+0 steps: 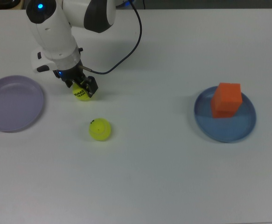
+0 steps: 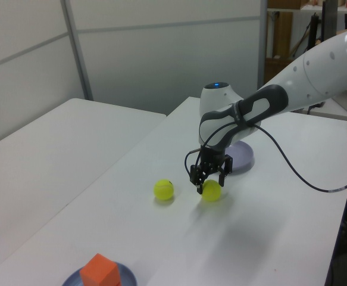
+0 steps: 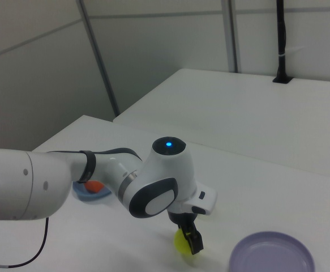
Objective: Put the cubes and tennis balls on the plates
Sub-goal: 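Carry the tennis ball onto the lavender plate and release it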
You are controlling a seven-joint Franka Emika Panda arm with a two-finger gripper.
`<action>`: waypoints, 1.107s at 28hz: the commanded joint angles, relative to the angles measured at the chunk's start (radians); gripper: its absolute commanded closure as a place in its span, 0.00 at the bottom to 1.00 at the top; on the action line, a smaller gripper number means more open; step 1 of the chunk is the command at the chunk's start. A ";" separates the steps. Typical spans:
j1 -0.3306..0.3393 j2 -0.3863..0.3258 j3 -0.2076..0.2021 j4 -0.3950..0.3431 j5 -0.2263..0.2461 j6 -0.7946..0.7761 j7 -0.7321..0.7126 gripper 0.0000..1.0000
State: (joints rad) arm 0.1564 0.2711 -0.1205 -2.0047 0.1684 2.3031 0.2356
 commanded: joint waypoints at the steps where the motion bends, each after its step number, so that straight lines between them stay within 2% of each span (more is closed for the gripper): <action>1: 0.003 0.025 -0.008 0.004 0.011 0.079 -0.024 1.00; 6: -0.008 0.007 -0.028 0.032 0.013 0.081 -0.030 1.00; 12: -0.009 0.000 -0.128 0.096 0.020 0.055 -0.048 1.00; 13: -0.011 0.005 -0.158 0.115 0.020 0.050 -0.061 1.00; 16: -0.021 0.016 -0.198 0.124 0.026 0.052 -0.073 1.00; 23: -0.069 0.140 -0.208 0.219 0.052 0.058 -0.094 1.00; 28: -0.075 0.158 -0.208 0.225 0.053 0.058 -0.098 1.00; 29: -0.075 0.157 -0.206 0.225 0.053 0.055 -0.119 0.85; 31: -0.080 0.152 -0.208 0.225 0.054 0.045 -0.165 0.00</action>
State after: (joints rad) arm 0.0765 0.4116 -0.3193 -1.8139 0.1908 2.3758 0.1582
